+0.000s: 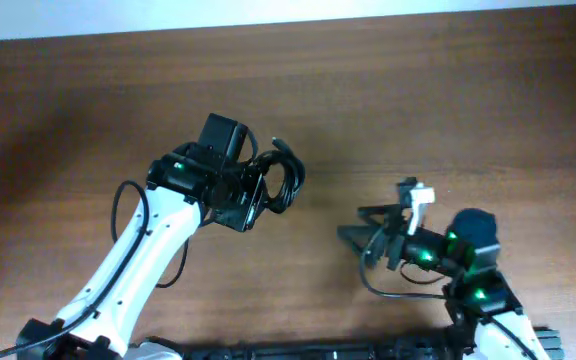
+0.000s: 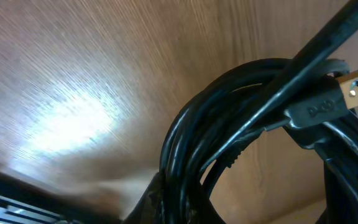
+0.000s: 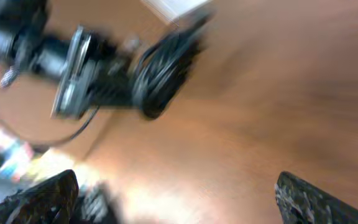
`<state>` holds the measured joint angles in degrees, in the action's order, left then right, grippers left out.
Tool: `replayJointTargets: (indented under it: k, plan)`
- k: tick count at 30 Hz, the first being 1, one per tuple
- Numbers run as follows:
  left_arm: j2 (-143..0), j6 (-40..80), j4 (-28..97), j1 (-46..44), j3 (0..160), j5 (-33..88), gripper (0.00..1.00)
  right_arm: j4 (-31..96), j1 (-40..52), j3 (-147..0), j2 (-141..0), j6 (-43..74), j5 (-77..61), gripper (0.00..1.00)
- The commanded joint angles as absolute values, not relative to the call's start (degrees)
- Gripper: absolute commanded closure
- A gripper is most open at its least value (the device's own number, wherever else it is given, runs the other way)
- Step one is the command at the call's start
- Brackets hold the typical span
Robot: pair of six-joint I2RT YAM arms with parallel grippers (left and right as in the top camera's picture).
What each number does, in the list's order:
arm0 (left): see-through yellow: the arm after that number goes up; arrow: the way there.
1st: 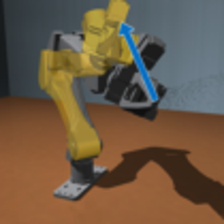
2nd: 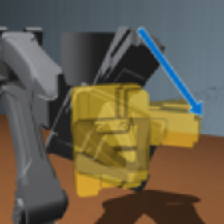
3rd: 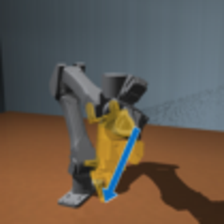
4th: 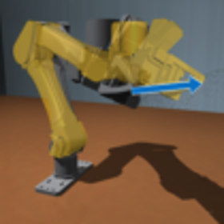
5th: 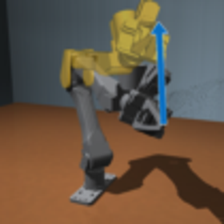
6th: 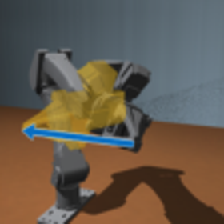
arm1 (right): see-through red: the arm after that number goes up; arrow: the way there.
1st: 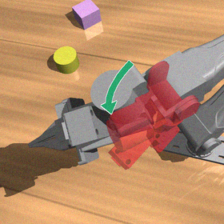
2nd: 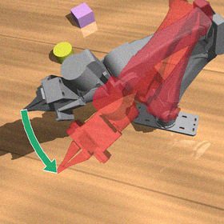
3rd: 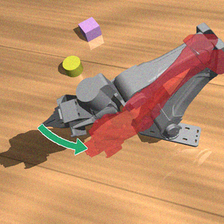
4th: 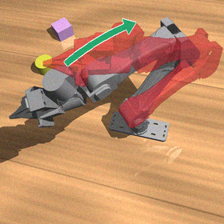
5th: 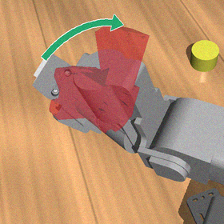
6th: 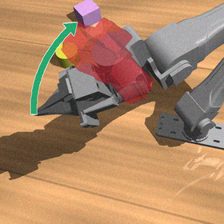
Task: Untangle cables
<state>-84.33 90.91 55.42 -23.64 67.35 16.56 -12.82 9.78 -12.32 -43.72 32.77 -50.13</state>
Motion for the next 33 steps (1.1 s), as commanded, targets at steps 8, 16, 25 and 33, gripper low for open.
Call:
replayJointTargets:
  k: [8,16,25,33]
  plan:
    - [-83.9,93.8,58.6,-27.7,68.3,19.3,1.0,-52.9,38.0,-13.2,-74.0,28.4,-22.0,0.52]
    - [-83.9,91.2,59.3,-28.7,68.3,20.2,1.0,-50.3,37.8,-13.2,-74.0,29.4,-18.7,0.96]
    - [-78.0,69.1,59.3,-11.2,68.3,26.2,1.0,-39.8,37.8,-13.2,-74.0,36.9,-2.2,0.96]
    - [-75.8,74.5,59.3,-10.7,68.3,24.2,1.0,-53.2,37.9,-13.2,-73.0,52.5,-31.0,0.0]
